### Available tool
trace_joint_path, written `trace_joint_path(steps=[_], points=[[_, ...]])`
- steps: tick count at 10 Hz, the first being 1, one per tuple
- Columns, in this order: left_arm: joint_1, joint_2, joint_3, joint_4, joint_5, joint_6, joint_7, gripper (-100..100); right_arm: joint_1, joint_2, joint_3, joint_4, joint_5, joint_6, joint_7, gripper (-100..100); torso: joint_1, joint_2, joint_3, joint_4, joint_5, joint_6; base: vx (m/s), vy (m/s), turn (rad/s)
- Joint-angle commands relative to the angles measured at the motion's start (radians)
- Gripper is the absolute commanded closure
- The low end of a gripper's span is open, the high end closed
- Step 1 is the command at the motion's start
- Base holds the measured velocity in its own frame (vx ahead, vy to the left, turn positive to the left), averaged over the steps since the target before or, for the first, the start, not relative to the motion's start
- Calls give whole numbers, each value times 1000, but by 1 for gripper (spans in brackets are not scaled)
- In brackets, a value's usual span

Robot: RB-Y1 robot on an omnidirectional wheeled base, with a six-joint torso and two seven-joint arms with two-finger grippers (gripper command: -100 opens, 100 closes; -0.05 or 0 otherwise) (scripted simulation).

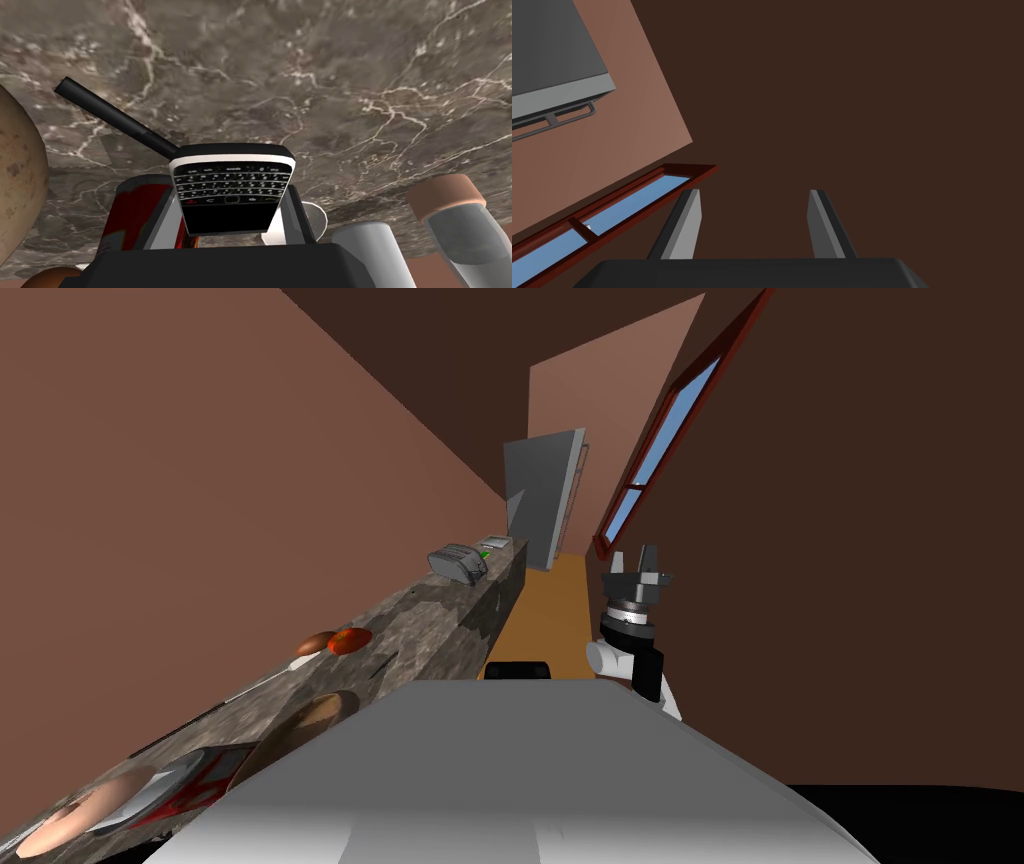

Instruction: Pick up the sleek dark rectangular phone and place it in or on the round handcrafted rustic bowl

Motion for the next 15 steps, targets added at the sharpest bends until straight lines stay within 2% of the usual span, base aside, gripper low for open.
trace_joint_path(steps=[1, 2, 3, 7, 11, 15], points=[[33, -9, 42, 20, -6, -13, 10, 100, 0, 0, 0, 0, 0, 0, 0, 0, 0, 0, 0, 0, 0, 0, 18, -65, -6], [44, -19, 61, 39, -13, -20, 16, 100, 0, 0, 0, 0, 0, 0, 0, 0, 0, 1, 0, 0, 0, 0, 33, -80, -20], [44, -19, 61, 39, -13, -20, 16, 100, 0, 0, 0, 0, 0, 0, 0, 0, -1, 1, 1, 1, 0, 0, 25, -60, 5], [77, -61, 132, 99, -36, -68, 44, 100, 0, 0, 0, 0, 0, 0, 0, 0, -1, 0, 1, 1, 0, 0, 36, -65, -12], [101, -98, 190, 127, -45, -144, 74, 100, 0, 0, 0, 0, 0, 0, 0, 0, -3, -1, 1, 2, -1, 2, 51, -72, -20], [128, -128, 232, 127, -43, -237, 99, 100, 0, 0, 0, 0, 0, 0, 0, 0, 0, -2, 0, 2, 0, 3, 59, -37, -33]])
